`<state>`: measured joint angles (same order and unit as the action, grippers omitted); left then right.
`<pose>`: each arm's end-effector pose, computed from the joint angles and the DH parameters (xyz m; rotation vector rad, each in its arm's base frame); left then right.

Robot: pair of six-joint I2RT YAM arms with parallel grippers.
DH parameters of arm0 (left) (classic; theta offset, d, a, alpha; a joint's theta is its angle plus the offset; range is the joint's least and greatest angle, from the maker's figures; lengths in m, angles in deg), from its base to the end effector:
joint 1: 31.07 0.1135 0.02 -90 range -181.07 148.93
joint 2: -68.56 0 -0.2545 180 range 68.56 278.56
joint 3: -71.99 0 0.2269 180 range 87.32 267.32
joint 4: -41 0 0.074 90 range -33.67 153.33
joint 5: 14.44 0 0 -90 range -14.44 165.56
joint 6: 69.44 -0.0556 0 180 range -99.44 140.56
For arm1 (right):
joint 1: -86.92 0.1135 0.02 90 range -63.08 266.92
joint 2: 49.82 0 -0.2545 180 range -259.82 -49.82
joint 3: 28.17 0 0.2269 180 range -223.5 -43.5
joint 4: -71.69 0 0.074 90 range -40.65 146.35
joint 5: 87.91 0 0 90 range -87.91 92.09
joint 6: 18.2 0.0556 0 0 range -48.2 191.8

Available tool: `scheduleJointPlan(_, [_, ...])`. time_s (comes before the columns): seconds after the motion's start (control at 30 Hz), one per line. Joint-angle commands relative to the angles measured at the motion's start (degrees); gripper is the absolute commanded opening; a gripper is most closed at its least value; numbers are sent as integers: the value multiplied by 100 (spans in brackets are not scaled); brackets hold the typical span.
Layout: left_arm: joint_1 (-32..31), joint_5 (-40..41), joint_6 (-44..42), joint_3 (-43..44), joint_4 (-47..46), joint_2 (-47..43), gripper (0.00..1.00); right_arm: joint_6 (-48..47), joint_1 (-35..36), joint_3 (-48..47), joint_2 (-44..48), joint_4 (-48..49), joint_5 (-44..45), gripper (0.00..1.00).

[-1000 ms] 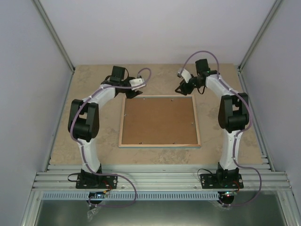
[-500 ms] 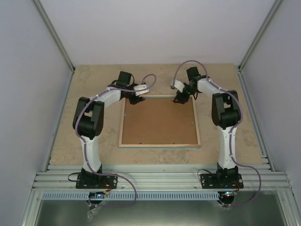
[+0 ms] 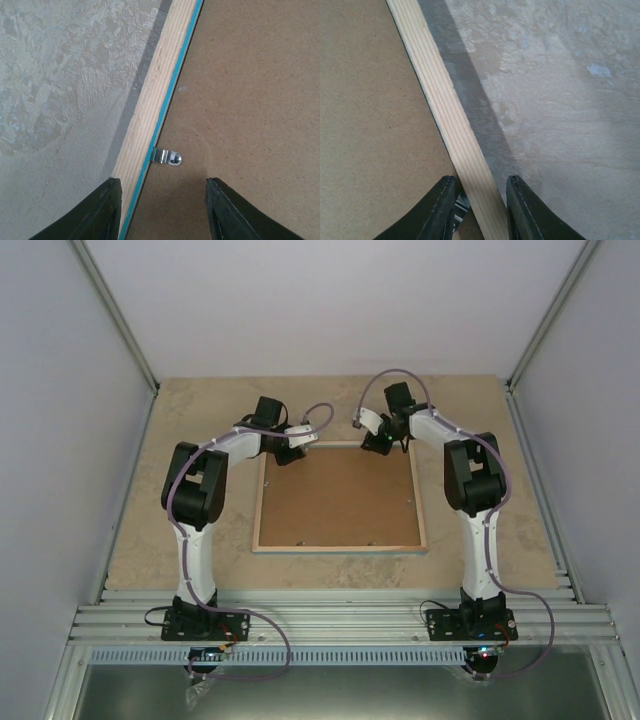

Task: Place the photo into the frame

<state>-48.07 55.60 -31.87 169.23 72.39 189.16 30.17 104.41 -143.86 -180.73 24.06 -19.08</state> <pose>0.4064 -0.1441 0.1395 1.5078 1.9358 -0.1738 0.4356 0.1583 0.1343 -1.3764 2.1904 0.3418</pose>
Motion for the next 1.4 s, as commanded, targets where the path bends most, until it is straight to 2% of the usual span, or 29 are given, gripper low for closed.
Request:
scheduleJointPlan(0.0, [-41,2,-45,148,-76,102,48,128,-8,263,-226,105,712,27])
scheduleJointPlan(0.17, [-43,11,-84,206,-54,126,46,111,-9,420,-140,165,789,18])
scheduleJointPlan(0.3, [-41,10,-95,212,-53,122,46,123,-9,415,-7,82,657,20])
scheduleJointPlan(0.4, [-49,-6,23,218,-103,91,48,252,-16,207,121,-109,368,28])
scheduleJointPlan(0.5, [-49,-113,295,242,-225,-71,56,523,-80,-158,298,-397,-54,40])
scheduleJointPlan(0.73, [-41,-118,628,-31,-526,-860,71,1114,-474,-448,883,-957,-423,58])
scheduleJointPlan(0.87, [-46,62,983,-546,-838,-1475,82,1133,-803,278,1573,-1242,-378,69])
scheduleJointPlan(0.97, [-41,174,1534,-938,-743,-2012,98,843,-932,1074,2233,-1520,-234,73])
scheduleJointPlan(1.13, [-41,232,2532,-1628,-602,-2810,99,355,-881,2698,3332,-1414,441,74])
scheduleJointPlan(1.27, [-41,776,3572,-2131,-517,-3327,99,948,-880,3309,3787,-1285,974,72])
scheduleJointPlan(1.37, [-37,1689,4264,-2688,-769,-3777,99,1595,-880,3509,3912,-1379,1049,74])
